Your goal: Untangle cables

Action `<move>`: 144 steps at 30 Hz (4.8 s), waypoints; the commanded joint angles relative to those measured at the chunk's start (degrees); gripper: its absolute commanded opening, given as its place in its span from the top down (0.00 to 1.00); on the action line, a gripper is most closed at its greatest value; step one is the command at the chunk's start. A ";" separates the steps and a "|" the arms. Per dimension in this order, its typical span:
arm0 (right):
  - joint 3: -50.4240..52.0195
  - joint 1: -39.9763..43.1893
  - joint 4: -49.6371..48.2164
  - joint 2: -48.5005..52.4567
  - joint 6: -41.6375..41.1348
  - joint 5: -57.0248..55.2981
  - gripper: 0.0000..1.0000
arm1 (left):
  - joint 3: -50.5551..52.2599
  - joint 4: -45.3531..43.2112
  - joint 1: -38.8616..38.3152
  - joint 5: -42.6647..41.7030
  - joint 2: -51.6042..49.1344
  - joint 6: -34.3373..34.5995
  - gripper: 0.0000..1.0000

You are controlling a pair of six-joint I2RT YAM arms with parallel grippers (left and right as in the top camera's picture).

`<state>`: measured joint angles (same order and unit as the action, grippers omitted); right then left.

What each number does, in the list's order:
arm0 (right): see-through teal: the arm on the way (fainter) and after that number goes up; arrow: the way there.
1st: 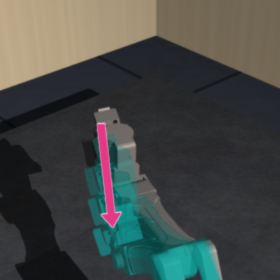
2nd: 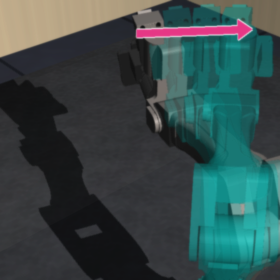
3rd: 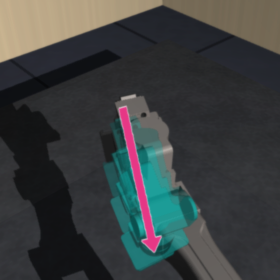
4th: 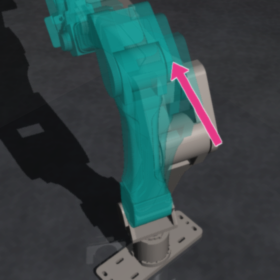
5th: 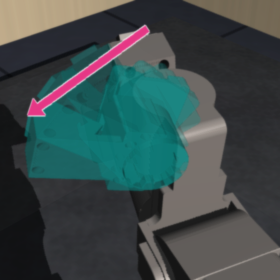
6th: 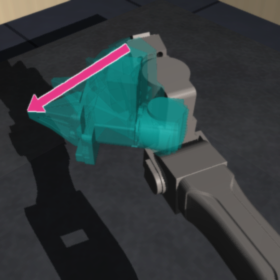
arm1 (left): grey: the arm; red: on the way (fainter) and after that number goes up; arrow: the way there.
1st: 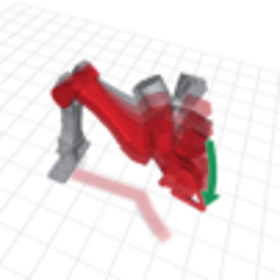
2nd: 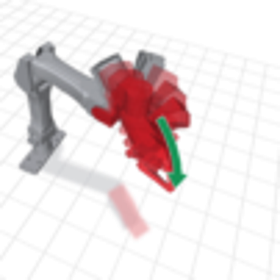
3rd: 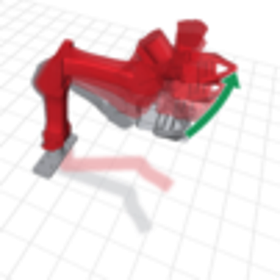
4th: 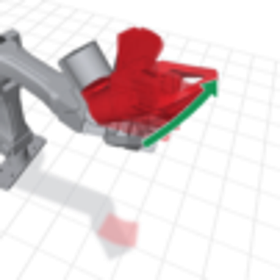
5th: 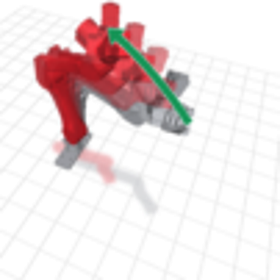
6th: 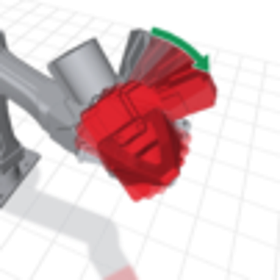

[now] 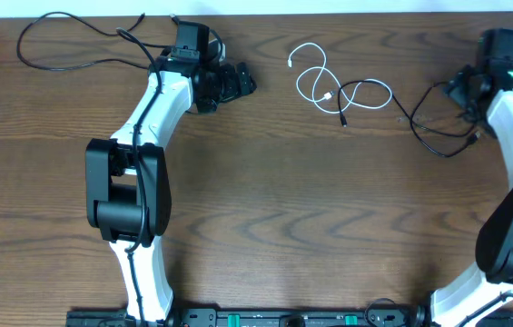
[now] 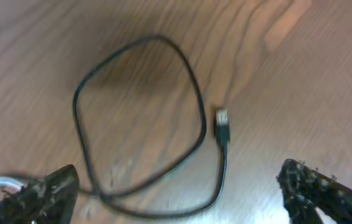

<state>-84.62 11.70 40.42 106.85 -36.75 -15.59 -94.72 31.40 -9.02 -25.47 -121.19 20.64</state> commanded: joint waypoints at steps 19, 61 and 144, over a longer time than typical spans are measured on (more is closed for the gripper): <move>-30.95 6.47 13.33 27.10 13.27 16.50 0.01 | -0.11 1.14 0.04 0.70 -0.33 -1.31 0.04; -31.47 4.26 0.90 43.45 -4.35 19.54 0.78 | -0.11 2.84 0.04 0.72 -0.33 -1.36 0.04; -29.57 7.76 8.74 20.50 36.22 79.06 0.99 | -0.11 2.40 0.04 0.72 -0.33 -1.33 0.04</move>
<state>-113.71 21.74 48.53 135.28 -0.32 49.63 -94.72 33.82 -9.02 -25.30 -121.19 20.49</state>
